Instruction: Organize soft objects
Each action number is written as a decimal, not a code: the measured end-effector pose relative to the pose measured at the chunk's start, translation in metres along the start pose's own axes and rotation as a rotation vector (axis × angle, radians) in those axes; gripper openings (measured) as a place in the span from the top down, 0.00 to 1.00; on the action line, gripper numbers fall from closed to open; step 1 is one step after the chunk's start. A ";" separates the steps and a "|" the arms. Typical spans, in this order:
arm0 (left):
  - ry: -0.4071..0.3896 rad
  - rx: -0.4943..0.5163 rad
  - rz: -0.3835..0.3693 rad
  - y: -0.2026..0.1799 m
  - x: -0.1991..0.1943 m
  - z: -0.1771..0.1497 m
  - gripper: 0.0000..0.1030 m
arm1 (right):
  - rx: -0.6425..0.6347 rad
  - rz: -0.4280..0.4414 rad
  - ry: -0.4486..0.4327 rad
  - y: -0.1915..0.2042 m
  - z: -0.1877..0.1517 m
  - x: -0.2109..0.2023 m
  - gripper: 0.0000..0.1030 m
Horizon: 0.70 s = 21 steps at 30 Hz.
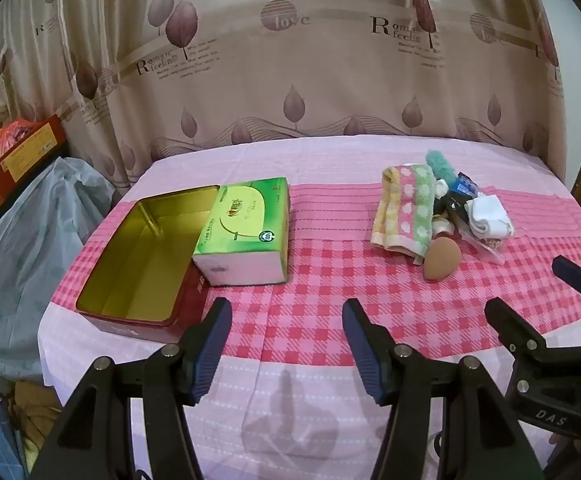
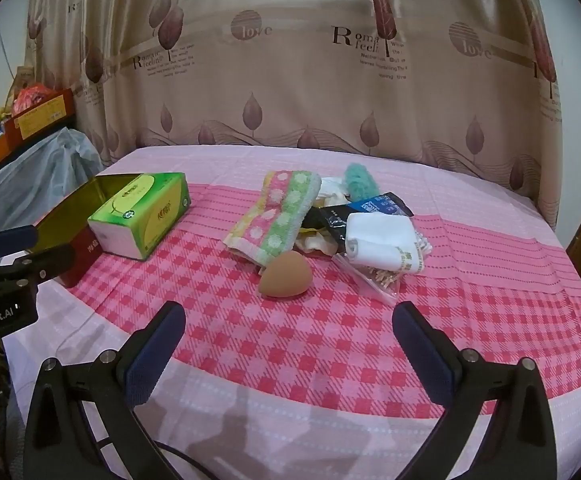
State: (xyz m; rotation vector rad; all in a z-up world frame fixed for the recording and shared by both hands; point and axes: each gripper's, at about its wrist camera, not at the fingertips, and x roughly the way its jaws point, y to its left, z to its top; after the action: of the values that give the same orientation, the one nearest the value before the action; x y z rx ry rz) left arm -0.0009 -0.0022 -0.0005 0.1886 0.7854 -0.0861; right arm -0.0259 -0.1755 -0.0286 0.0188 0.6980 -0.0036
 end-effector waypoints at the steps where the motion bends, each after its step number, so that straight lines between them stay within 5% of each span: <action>1: 0.000 0.000 -0.001 0.000 0.000 0.000 0.43 | 0.001 -0.002 -0.002 -0.001 0.000 0.001 0.00; 21: 0.005 0.003 -0.005 -0.003 0.001 -0.001 0.43 | 0.010 -0.001 -0.006 -0.001 0.003 -0.004 0.00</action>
State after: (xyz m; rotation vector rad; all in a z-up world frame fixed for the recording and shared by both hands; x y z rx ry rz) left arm -0.0012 -0.0046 -0.0025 0.1897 0.7909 -0.0914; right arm -0.0275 -0.1766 -0.0237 0.0285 0.6921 -0.0083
